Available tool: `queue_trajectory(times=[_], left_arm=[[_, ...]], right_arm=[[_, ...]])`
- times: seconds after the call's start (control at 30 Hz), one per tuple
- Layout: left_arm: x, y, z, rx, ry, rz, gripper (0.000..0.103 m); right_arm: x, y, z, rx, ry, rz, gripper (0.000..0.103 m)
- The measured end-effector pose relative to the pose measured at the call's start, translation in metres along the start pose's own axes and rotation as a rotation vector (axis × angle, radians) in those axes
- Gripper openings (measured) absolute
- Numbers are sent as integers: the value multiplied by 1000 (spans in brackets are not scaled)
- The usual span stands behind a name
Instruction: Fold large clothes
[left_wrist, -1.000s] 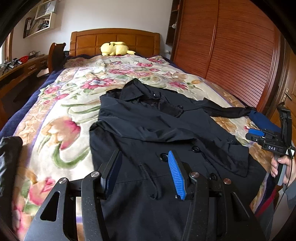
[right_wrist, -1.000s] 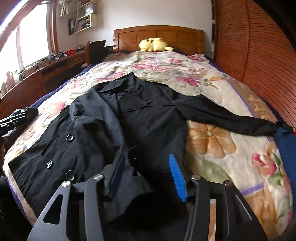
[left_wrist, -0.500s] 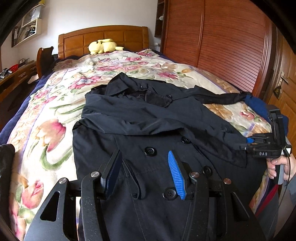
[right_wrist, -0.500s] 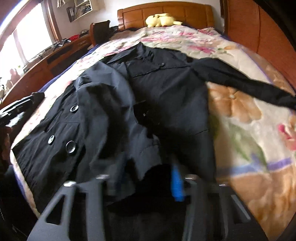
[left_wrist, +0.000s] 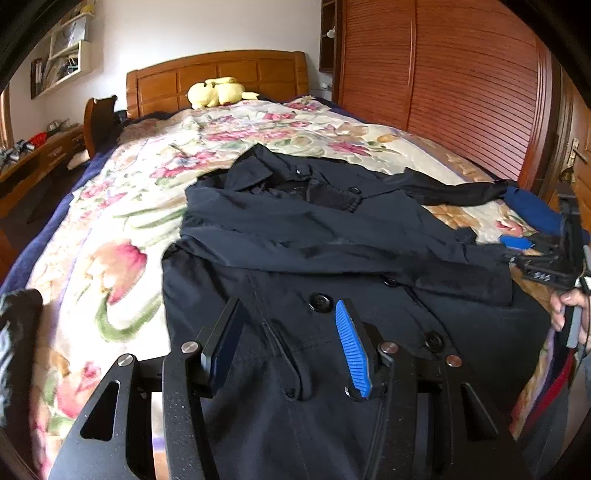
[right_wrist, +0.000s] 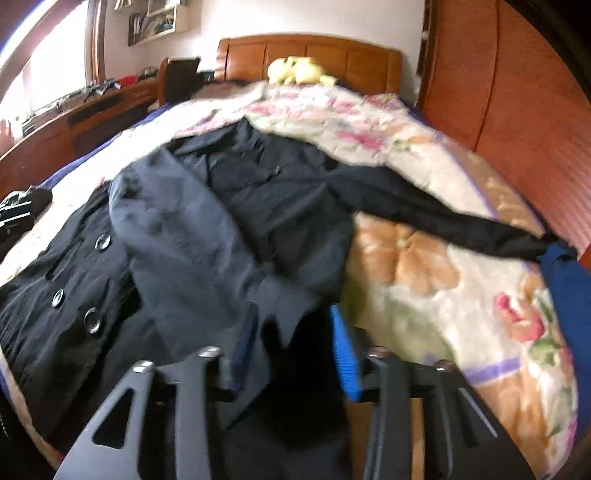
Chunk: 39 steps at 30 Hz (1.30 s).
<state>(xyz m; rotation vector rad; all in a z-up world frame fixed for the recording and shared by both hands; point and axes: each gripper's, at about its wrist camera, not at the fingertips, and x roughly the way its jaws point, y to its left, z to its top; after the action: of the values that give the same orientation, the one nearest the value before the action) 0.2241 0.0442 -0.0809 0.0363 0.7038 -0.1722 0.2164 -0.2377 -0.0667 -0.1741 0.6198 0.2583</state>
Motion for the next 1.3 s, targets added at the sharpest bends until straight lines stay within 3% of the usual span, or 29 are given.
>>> queue_trajectory(times=[0.07, 0.23, 0.4, 0.67, 0.97, 1.1, 1.3], left_arm=[[3, 2, 3, 18, 11, 28, 53], [7, 16, 11, 2, 14, 71, 53], [20, 32, 23, -51, 24, 73, 53], [66, 57, 47, -88, 78, 96, 53], [143, 98, 70, -121, 161, 173, 53], [164, 122, 71, -193, 176, 221, 53], [182, 139, 72, -251, 182, 194, 53]], right_arm=[[-6, -1, 3, 13, -31, 28, 59], [-18, -1, 3, 1, -99, 105, 61], [6, 7, -1, -43, -71, 169, 62], [69, 21, -19, -98, 59, 129, 62], [68, 25, -20, -107, 52, 126, 62], [67, 27, -21, -103, 51, 133, 62], [65, 28, -21, -105, 45, 130, 62]])
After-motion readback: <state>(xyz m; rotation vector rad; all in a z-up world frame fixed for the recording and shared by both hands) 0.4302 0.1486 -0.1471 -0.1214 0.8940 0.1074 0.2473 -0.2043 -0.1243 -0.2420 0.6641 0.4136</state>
